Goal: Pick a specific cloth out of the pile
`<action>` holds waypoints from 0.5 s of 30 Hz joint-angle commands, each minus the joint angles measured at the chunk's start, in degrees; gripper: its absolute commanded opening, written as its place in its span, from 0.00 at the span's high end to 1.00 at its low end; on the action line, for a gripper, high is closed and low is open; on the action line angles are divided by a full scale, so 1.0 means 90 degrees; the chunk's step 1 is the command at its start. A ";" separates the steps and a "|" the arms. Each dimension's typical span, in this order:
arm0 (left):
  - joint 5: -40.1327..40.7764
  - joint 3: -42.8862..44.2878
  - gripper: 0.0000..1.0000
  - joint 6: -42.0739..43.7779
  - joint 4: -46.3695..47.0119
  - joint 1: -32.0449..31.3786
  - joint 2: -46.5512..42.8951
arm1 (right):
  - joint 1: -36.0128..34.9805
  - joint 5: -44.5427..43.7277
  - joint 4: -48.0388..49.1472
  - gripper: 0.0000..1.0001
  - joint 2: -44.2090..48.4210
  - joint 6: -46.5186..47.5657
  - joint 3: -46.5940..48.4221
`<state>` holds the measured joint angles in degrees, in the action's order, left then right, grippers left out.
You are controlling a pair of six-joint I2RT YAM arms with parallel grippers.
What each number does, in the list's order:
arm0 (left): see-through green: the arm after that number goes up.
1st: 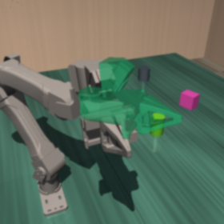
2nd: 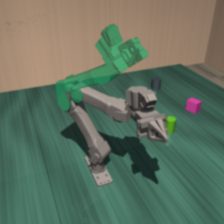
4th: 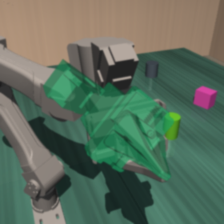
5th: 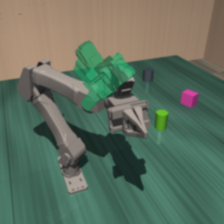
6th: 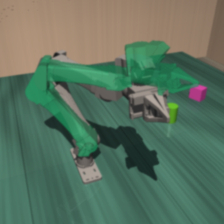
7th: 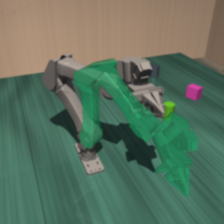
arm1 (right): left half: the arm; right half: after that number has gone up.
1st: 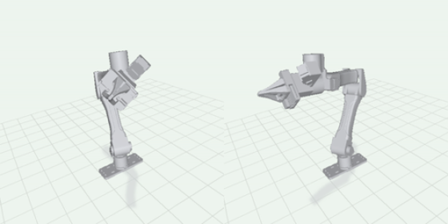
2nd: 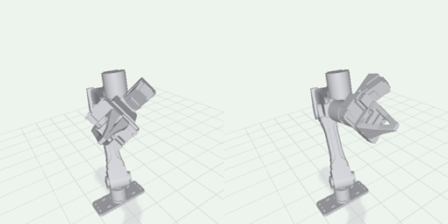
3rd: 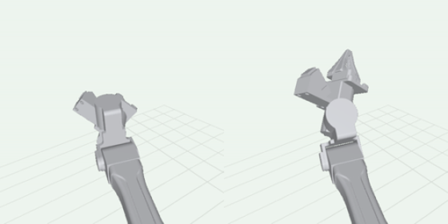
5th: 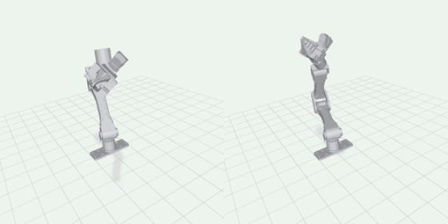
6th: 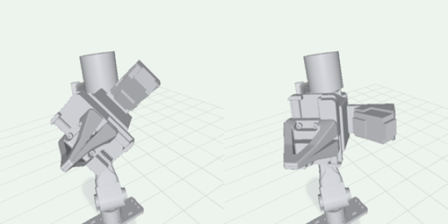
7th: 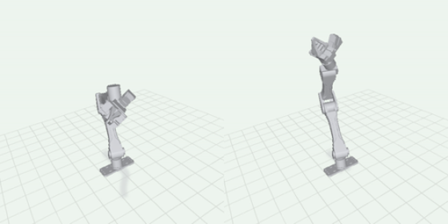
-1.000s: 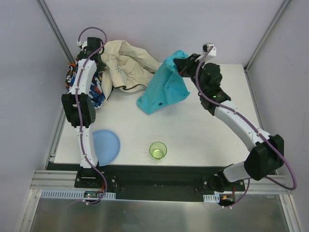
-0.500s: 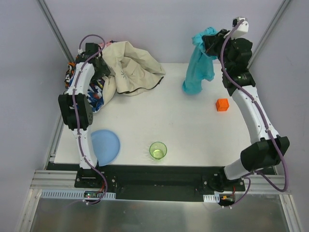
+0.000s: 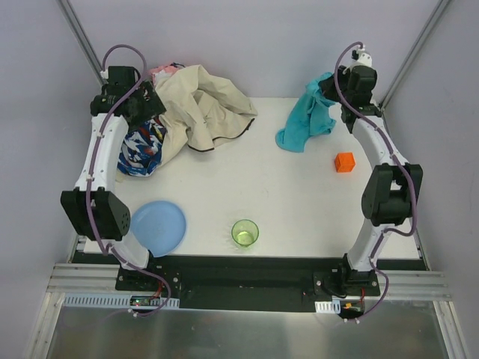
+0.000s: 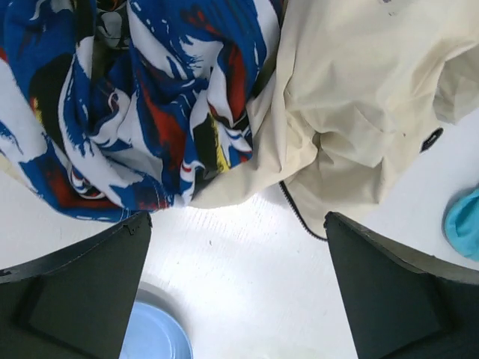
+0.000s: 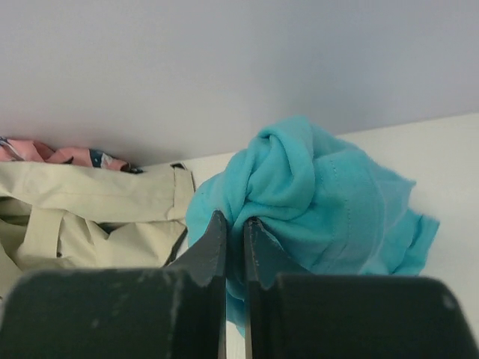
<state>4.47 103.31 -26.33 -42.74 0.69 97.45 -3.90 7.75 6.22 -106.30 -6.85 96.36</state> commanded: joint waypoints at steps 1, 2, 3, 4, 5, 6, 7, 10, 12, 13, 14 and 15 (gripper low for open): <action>-0.0233 -0.0618 0.01 0.0064 -0.0144 -0.0241 -0.0875 | -0.0025 0.0427 0.0432 0.97 -0.0229 -0.0429 -0.0450; -0.0262 -0.0784 0.01 0.0083 -0.0134 -0.0281 -0.1128 | -0.0025 0.0515 0.0422 0.92 -0.0326 -0.0585 -0.0646; -0.0291 -0.0911 0.01 0.0064 -0.0134 -0.0311 -0.1314 | -0.0025 0.0632 0.0413 0.87 -0.0434 -0.0712 -0.0773; -0.0311 -0.1086 0.01 0.0045 -0.0114 -0.0330 -0.1471 | -0.0016 0.0730 0.0335 0.80 -0.0512 -0.0771 -0.0881; -0.0330 -0.1262 0.01 0.0015 -0.0105 -0.0340 -0.1646 | -0.0016 0.0779 0.0247 0.67 -0.0552 -0.0820 -0.0950; -0.0360 -0.1399 0.01 -0.0014 -0.0104 -0.0340 -0.1803 | 0.0004 0.0828 0.0082 0.58 -0.0571 -0.0782 -0.0960; -0.0408 -0.1565 0.01 -0.0034 -0.0104 -0.0331 -0.1978 | 0.0023 0.0829 -0.0161 0.51 -0.0562 -0.0685 -0.0873; -0.0487 -0.1985 0.01 -0.0102 -0.0046 -0.0340 -0.2476 | 0.0092 0.0702 -0.1137 0.01 -0.0329 -0.0314 -0.0531; -0.0487 -0.2219 0.01 -0.0151 -0.0026 -0.0340 -0.2789 | 0.0111 0.0401 -0.1393 0.04 0.0129 -0.0089 -0.0608; -0.0487 -0.2317 0.01 -0.0180 -0.0007 -0.0340 -0.2945 | 0.0131 0.0244 -0.1404 0.04 0.0460 -0.0001 -0.0763; -0.0487 -0.2444 0.01 -0.0209 0.0013 -0.0340 -0.3072 | 0.0150 0.0117 -0.1413 0.04 0.0812 0.0067 -0.0968; -0.0487 -0.2571 0.01 -0.0258 0.0022 -0.0350 -0.3219 | 0.0189 0.0009 -0.1481 0.04 0.1124 0.0145 -0.1154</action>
<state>1.17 83.26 -26.72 -43.22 -2.52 74.11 -3.40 11.81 -4.73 -110.78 -9.45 87.53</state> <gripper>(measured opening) 0.990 0.957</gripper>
